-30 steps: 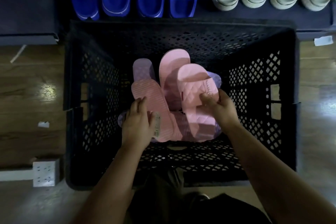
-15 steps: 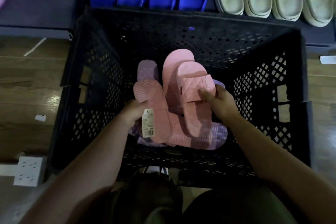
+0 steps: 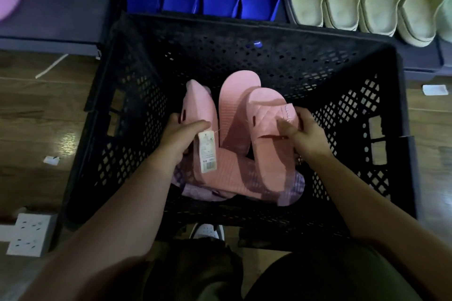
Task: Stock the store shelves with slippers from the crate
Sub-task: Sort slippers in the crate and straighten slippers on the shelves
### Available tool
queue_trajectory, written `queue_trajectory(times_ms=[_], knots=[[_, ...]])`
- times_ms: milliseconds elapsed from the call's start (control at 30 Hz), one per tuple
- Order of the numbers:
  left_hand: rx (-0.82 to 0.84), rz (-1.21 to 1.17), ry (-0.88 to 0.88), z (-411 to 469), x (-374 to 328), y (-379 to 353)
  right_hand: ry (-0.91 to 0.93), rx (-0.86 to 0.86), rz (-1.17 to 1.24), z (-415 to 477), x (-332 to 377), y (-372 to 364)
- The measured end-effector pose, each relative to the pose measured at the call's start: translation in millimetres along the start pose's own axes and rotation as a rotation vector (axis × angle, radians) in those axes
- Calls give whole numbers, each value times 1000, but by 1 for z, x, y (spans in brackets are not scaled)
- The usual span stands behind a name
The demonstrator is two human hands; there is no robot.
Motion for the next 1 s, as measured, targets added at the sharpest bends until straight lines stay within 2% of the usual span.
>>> queue_trajectory(times_ms=[67, 167, 267, 367, 433, 500, 633, 767, 833, 900, 1000], knots=[[-13, 29, -84, -4, -5, -4, 81, 15, -36, -2, 5, -4], [-15, 43, -117, -7, -6, -7, 159, 109, -92, -9, 15, -18], [108, -197, -18, -6, -7, -14, 201, 176, -261, -9, 17, -27], [119, -397, 90, -5, -7, -21, 331, 32, -392, -5, 23, -21], [115, -407, 92, -8, -7, -22, 404, -23, -417, -4, 31, -17], [107, -290, 40, -5, -5, -21, 411, -10, -427, -4, 35, -16], [181, 185, -190, 10, -5, -18, 460, -16, -455, -1, 32, -8], [181, 502, -339, 17, -11, -21, 499, 57, -478, -1, 31, -6], [190, 548, -415, 13, -17, -26, 455, 144, -442, -3, 29, -7], [232, 445, -458, 6, -20, -31, 376, 212, -393, -4, 24, -5], [195, 446, -571, -8, -31, -37, 297, 211, -314, -5, 23, 4]])
Point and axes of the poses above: each hand's wrist, its own z-axis towards the middle knuckle, its own y-axis out of the back of the hand, x = y × z, the point moved 3 cm from there along z, towards the middle knuckle, and after that the axes turned 6 degrees about -z, right-handed, at the moved point
